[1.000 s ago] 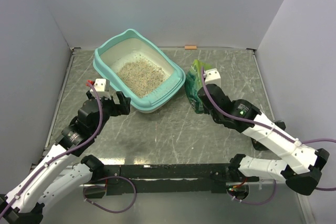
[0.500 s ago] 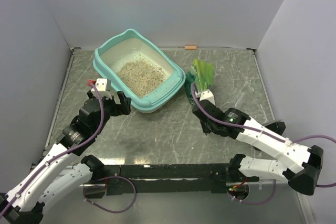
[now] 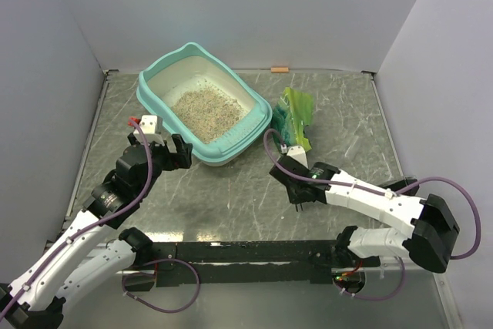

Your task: Fill the litter box with clean litter

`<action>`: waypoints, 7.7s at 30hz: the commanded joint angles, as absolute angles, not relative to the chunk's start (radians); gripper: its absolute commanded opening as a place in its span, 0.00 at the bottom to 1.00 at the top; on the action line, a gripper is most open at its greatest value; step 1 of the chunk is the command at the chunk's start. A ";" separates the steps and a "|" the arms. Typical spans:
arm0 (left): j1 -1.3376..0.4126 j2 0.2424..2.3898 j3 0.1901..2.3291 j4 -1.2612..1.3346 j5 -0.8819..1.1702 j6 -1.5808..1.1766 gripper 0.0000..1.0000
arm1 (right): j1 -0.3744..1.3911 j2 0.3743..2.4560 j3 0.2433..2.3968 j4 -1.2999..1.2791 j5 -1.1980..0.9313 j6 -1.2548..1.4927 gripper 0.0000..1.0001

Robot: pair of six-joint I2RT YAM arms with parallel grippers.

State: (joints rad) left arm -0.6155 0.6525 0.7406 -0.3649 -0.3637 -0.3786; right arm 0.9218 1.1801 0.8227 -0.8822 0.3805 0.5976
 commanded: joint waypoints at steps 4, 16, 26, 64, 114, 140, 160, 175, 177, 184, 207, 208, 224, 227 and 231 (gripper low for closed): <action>-0.612 0.650 0.773 -0.350 -0.348 -0.362 0.97 | 0.913 1.186 0.744 -0.830 0.417 0.721 0.08; -0.612 0.657 0.770 -0.350 -0.334 -0.360 0.97 | 0.911 1.094 0.833 -0.908 0.439 0.732 0.65; -0.612 0.660 0.773 -0.353 -0.331 -0.360 0.97 | 0.838 1.169 1.279 -1.005 0.563 0.505 0.74; -0.612 0.664 0.772 -0.354 -0.330 -0.360 0.97 | 0.492 1.502 1.473 -0.669 0.468 0.149 0.00; -0.606 0.505 0.753 -0.333 -0.444 -0.348 0.97 | 1.015 1.497 1.508 -0.496 -0.281 -0.273 0.00; -0.568 0.991 1.032 -0.575 0.092 -0.595 0.97 | 1.012 0.861 1.006 -0.376 -0.112 -0.040 0.89; -0.517 0.948 0.885 -0.512 0.435 -0.721 0.97 | 1.012 0.793 0.880 -0.345 -0.130 -0.018 0.89; -0.514 0.813 0.756 -0.276 0.603 -0.594 0.97 | 1.014 0.807 0.868 -0.337 -0.118 -0.008 0.88; -0.512 0.786 0.717 -0.230 0.600 -0.578 0.97 | 1.014 0.821 0.880 -0.339 -0.112 -0.008 0.88; -0.509 0.703 0.666 -0.158 0.555 -0.543 0.97 | 1.011 0.857 0.899 -0.295 -0.098 -0.049 0.87; -0.499 0.565 0.427 0.389 0.508 -0.698 0.37 | 0.804 0.968 0.916 -0.135 -0.247 -0.046 0.88; -0.499 0.557 0.396 0.408 0.505 -0.706 0.27 | 0.790 0.976 0.913 -0.121 -0.297 -0.045 0.89; -0.500 0.340 0.123 0.750 0.432 -0.787 0.01 | 0.517 1.244 1.072 -0.190 -0.808 0.036 0.92; -0.500 0.360 0.123 0.768 0.465 -0.787 0.01 | 0.479 1.321 1.098 -0.167 -0.899 0.092 0.91; -0.500 0.370 0.118 0.790 0.479 -0.790 0.01 | 0.472 1.426 1.134 -0.132 -0.997 0.130 0.91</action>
State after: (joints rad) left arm -0.4946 0.3813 0.0937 0.5476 0.4400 -0.7731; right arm 0.4812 1.3575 1.0695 -0.1871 -0.8234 0.0669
